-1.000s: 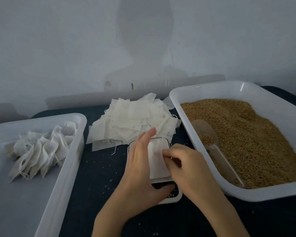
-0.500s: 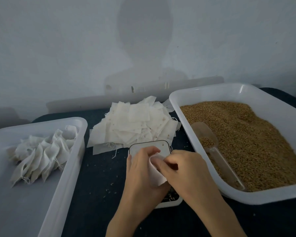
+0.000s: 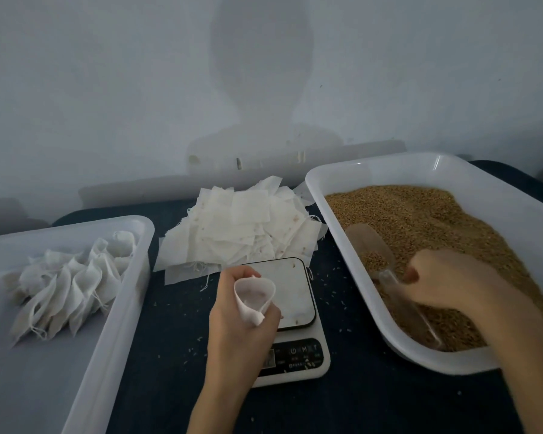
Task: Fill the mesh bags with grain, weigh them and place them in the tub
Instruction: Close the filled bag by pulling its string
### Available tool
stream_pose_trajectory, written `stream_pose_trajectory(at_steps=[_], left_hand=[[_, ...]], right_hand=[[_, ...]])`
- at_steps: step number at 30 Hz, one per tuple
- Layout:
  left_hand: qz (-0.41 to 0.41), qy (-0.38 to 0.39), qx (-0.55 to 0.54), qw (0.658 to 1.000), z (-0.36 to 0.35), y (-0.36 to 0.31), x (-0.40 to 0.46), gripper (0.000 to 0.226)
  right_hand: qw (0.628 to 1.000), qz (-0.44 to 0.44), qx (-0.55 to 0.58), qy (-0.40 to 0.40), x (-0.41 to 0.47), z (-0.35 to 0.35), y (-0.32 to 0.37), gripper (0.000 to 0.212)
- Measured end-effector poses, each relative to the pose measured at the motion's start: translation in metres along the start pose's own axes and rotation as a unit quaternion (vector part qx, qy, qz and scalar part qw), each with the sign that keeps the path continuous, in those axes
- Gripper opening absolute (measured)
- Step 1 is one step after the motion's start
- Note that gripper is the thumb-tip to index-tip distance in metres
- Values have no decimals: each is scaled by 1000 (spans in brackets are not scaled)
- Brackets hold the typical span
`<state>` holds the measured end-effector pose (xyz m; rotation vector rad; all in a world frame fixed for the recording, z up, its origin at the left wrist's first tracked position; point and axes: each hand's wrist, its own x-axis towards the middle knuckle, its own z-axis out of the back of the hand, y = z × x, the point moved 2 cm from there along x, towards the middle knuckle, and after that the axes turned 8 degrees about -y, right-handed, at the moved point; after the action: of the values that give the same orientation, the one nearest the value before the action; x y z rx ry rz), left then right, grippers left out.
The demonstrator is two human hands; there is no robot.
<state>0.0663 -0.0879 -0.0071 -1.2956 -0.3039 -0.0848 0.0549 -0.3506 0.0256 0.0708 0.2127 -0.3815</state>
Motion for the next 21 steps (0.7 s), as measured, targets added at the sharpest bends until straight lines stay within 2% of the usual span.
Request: stream_pose_trajectory(at_steps=[2,5,10,13,17,21], left_hand=[[6,-4,-11,1000,0,0,2,46],[4,-7,-17,1000,0,0,2,48],[-5,-11,-15,1000,4,3,4,45],[-3,-10,-16,1000,4,4,4,44],[-7,1,-15,1000,0,2,2,43],[-10,10,-19,1000,0,1,0,43]], right_hand=[[998,7,-39,48,3,-10,7,42],[999,7,-53,5,1,-8,7,33],[994,-66,-60,-58,-2,27,-20,14],[991,-96,-82,-43,-5,46,-28,21],[994,-70,-75,-45,0,46,-14,33],[997,-42,-36,-50,14,25,-3,19]])
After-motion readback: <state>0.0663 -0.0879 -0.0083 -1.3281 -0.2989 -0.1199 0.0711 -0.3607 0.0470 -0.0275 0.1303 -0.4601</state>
